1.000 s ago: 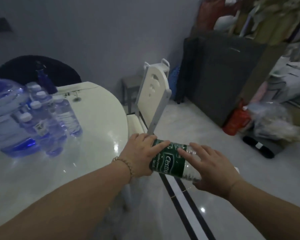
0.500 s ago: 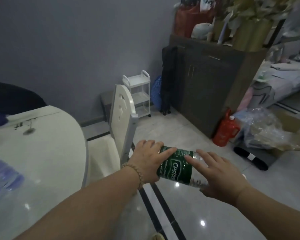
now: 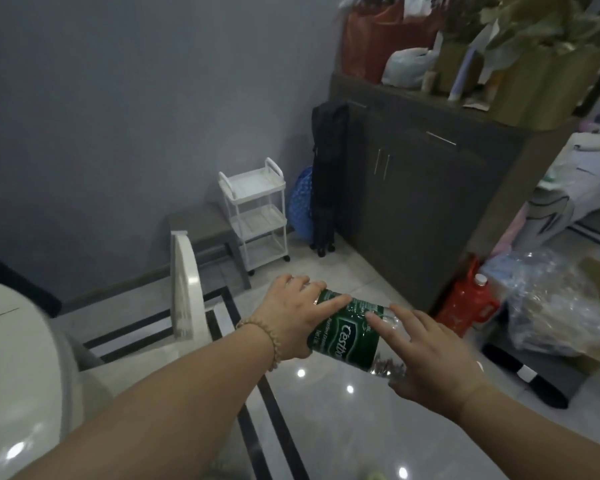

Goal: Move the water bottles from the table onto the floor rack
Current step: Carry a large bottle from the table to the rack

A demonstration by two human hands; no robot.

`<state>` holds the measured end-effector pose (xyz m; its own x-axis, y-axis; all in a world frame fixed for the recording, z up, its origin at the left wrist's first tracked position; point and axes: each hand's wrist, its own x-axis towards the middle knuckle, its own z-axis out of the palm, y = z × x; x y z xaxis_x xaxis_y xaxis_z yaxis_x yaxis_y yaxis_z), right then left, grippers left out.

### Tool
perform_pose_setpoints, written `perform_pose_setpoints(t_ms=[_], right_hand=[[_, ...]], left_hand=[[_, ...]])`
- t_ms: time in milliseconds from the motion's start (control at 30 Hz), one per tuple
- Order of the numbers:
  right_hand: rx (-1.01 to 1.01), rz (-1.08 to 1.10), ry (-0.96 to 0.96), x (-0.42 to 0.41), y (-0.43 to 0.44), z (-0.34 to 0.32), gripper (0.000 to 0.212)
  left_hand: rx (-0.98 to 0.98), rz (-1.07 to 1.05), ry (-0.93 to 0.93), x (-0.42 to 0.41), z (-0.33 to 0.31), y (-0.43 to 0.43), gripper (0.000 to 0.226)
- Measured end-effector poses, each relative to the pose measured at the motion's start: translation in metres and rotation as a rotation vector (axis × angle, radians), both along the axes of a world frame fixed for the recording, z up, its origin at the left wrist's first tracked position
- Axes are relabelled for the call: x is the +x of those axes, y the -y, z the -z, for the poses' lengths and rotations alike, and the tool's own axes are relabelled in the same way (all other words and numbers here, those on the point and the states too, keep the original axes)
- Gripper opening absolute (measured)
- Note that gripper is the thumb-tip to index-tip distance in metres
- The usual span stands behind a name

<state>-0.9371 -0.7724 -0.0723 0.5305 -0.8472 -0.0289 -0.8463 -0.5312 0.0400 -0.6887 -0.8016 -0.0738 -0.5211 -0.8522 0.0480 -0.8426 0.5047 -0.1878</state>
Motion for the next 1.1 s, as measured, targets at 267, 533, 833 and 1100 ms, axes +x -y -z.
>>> perform_pose_setpoints(t_ms=[267, 533, 833, 1100], right_hand=[[0.054, -0.197, -0.035, 0.035, 0.213, 0.021, 0.107], [0.044, -0.497, -0.052, 0.118, 0.384, 0.018, 0.119], [0.012, -0.544, -0.014, 0.22, 0.558, 0.045, 0.116], [0.067, -0.309, 0.014, 0.261, 0.678, 0.04, 0.116]], left_hand=[[0.031, -0.205, -0.011, 0.033, 0.024, 0.161, 0.099], [0.038, -0.454, 0.017, 0.107, 0.02, 0.267, 0.104], [0.058, -0.465, 0.03, 0.209, 0.038, 0.436, 0.101], [0.109, -0.333, 0.051, 0.255, 0.034, 0.601, 0.108]])
